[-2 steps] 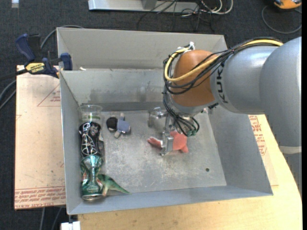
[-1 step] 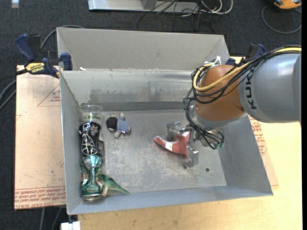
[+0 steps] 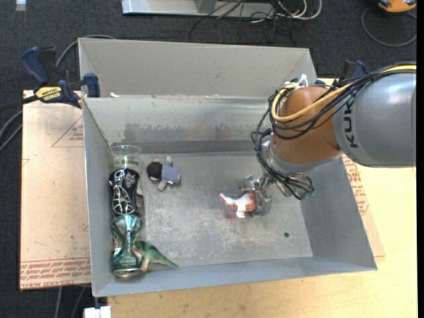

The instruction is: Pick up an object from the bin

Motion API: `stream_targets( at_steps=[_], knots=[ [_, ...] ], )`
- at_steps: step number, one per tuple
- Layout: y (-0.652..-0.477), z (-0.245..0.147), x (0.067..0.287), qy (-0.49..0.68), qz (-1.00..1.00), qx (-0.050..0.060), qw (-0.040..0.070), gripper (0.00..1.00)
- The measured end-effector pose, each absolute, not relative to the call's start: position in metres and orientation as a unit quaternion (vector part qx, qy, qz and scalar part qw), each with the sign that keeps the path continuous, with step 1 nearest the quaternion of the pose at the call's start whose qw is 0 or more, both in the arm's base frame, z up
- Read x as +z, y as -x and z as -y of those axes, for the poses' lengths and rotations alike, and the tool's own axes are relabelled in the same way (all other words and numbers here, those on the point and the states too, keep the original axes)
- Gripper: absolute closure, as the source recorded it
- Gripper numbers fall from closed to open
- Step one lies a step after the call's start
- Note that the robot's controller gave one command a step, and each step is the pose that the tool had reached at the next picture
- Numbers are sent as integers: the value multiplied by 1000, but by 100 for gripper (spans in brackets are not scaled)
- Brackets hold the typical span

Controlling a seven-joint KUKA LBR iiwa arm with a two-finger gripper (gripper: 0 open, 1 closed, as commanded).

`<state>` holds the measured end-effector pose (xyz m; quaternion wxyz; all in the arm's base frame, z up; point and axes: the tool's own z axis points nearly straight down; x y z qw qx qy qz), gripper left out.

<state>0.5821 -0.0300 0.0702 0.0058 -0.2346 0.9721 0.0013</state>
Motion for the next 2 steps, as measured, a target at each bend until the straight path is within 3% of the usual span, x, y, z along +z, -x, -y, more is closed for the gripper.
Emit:
stream_targets(
  at_steps=[1,2],
  knots=[
    [-582,30,70,234,-972,1,6,100],
    [-580,11,213,256,-967,2,8,100]
  ],
)
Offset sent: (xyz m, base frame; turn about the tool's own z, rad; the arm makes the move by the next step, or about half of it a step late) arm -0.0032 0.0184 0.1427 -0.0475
